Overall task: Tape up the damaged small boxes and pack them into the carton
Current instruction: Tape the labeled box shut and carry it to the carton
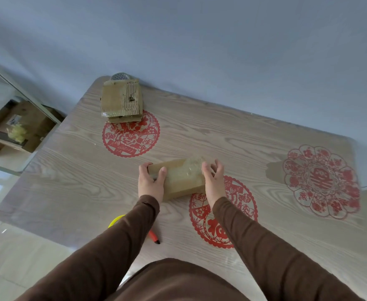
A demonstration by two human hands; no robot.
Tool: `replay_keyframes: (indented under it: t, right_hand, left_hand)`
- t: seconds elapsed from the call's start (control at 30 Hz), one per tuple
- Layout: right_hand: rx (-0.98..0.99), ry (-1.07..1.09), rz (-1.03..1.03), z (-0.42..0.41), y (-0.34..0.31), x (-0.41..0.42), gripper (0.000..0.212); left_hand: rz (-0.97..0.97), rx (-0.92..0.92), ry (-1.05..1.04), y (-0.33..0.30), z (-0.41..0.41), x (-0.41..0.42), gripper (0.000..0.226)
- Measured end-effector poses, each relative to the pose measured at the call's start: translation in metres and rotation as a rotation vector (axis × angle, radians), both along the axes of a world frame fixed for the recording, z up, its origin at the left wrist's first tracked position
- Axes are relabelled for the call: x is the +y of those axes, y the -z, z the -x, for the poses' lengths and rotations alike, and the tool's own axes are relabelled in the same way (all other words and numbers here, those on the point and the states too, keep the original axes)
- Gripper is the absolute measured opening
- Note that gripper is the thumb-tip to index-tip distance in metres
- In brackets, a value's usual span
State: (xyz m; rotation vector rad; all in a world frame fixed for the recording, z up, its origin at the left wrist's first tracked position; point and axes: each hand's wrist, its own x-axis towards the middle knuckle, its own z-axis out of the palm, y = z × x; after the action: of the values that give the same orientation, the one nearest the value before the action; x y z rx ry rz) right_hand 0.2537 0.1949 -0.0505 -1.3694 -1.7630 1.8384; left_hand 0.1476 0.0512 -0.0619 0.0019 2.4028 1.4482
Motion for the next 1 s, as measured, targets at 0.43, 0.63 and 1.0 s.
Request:
replay_keyframes:
  t: [0.43,0.63,1.0]
  right_hand:
    - [-0.013,-0.283,0.015,-0.001,0.0,-0.033,0.057]
    - [-0.11,-0.369,-0.227,0.004,-0.009,-0.029,0.055]
    - [-0.057,-0.76,-0.303,-0.033,0.009,-0.12,0.037]
  left_hand:
    - [-0.042,-0.206,0.099,0.0,-0.029,-0.01,0.067]
    - [-0.004,-0.233,0.175,-0.008,-0.024,-0.018,0.067]
    - [0.122,-0.093,0.05,-0.037,0.01,-0.14,0.031]
